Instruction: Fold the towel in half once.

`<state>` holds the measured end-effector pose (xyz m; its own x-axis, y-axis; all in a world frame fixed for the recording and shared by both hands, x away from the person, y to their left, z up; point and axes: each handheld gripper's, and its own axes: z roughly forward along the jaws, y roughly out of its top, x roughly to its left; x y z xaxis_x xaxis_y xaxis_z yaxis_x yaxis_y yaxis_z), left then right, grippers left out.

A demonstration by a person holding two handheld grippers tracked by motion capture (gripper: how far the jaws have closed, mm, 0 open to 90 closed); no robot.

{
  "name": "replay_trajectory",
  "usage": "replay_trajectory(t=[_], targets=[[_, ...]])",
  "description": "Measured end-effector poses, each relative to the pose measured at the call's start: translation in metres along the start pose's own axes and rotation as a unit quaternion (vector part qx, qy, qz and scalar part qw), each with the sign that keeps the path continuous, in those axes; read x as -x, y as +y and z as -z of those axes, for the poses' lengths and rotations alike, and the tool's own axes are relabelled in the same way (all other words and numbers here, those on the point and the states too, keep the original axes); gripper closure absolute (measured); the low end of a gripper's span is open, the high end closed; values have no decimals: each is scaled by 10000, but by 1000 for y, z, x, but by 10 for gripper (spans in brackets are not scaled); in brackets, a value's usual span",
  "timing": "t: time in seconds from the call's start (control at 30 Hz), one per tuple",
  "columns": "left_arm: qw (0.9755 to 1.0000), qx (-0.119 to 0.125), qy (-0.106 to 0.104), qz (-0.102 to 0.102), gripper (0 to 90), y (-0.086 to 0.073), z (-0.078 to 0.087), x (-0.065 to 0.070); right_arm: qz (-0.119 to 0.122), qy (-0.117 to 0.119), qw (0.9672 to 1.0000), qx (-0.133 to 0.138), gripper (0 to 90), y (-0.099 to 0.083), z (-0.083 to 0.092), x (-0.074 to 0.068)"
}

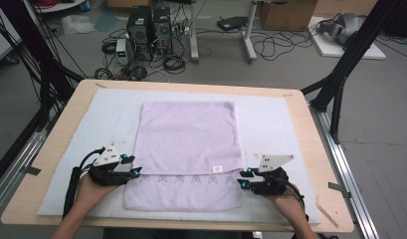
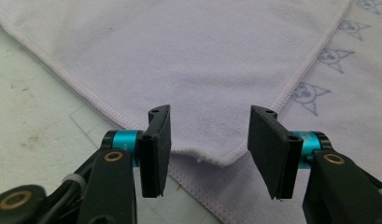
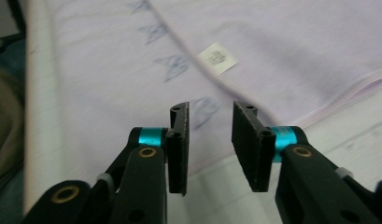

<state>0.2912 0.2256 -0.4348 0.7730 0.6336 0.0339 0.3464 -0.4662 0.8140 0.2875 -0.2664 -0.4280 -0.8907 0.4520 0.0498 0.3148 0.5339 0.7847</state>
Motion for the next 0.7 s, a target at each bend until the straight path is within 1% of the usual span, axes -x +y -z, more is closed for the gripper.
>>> replay_trajectory(t=[0.03,0.1,0.13,0.17,0.23,0.27,0.3,0.33,0.37,0.4,0.43,0.47,0.5,0.6,0.7], targets=[[10000,-48,-29,-14,497,0,-1,0,13,-111,9999,25,611,3,-3,4],[9999,-139,-91,-47,495,-1,-5,0,62,-179,9998,13,575,10,-10,12],[9997,-193,-107,-69,494,-1,-6,0,39,-192,9998,14,567,11,-12,14],[9996,-240,-118,-79,496,-2,-7,0,70,-163,9998,15,566,12,-16,16],[9992,-331,-187,-120,532,-3,-10,-1,155,-176,9997,-103,565,12,-25,20],[9989,-380,-221,-140,578,-3,-12,-1,163,-122,9996,-192,583,11,-28,22],[9990,-358,-210,-171,614,-4,-13,-1,130,-75,9995,-276,613,10,-32,24],[9991,-364,-181,-153,637,-3,-13,-1,110,-29,9993,-351,661,9,-34,25],[9990,-367,-175,-171,685,-3,-13,-1,89,-15,9993,-356,708,8,-36,26],[9990,-372,-162,-168,726,-3,-13,0,72,-25,9993,-358,785,8,-35,26],[9990,-376,-129,-181,775,-2,-13,0,81,0,9994,-348,838,9,-34,27],[9991,-376,-116,-182,823,-2,-13,0,77,46,9994,-342,865,9,-34,27],[9991,-370,-110,-166,842,-1,-12,0,42,43,9993,-363,867,9,-34,27],[9994,-313,-110,-81,852,0,-8,0,34,65,9994,-331,871,11,-31,26],[9997,-188,-141,-10,856,4,1,0,60,44,9998,-170,872,15,-22,24]])
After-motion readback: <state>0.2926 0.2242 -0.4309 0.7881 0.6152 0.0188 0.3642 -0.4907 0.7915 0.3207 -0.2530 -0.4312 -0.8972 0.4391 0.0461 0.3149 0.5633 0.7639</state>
